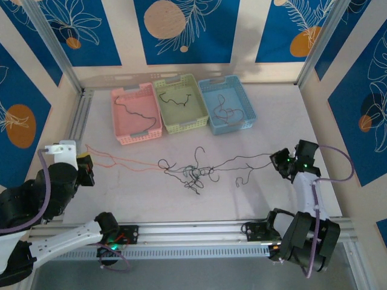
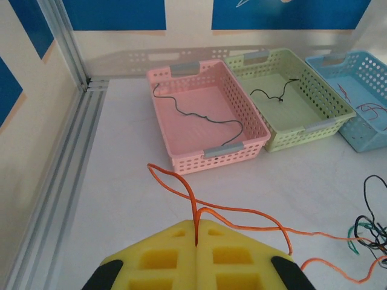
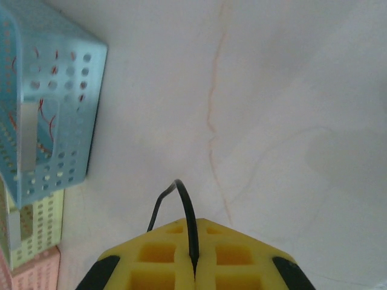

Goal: Untangle the cables

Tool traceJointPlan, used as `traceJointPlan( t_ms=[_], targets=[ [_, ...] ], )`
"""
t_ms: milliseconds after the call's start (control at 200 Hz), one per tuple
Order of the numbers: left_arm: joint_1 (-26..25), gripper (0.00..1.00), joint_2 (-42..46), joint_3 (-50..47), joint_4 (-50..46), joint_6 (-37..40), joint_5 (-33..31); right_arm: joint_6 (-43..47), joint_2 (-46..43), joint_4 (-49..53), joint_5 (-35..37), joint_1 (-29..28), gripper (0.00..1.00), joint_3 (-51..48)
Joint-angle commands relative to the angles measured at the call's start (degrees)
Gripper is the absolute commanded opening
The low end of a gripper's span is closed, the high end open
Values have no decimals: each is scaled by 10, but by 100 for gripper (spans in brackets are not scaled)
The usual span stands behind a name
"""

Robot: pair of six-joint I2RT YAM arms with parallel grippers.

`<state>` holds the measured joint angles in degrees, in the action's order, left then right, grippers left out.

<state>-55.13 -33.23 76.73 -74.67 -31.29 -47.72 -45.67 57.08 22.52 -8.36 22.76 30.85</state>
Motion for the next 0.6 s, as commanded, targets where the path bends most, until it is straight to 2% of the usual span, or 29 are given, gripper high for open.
traceJointPlan(
  t_ms=[0,160,470,590],
  targets=[
    [6,0,14,17,-23,8,-29,-3,-20,34,15,35,0,27],
    [6,0,17,24,-27,8,-33,1,1,46,20,57,0,54],
    [6,0,20,39,-39,13,-43,-1,53,45,-9,154,0,83],
    [6,0,21,34,-36,12,-37,-4,65,23,-37,146,0,79]
  ],
)
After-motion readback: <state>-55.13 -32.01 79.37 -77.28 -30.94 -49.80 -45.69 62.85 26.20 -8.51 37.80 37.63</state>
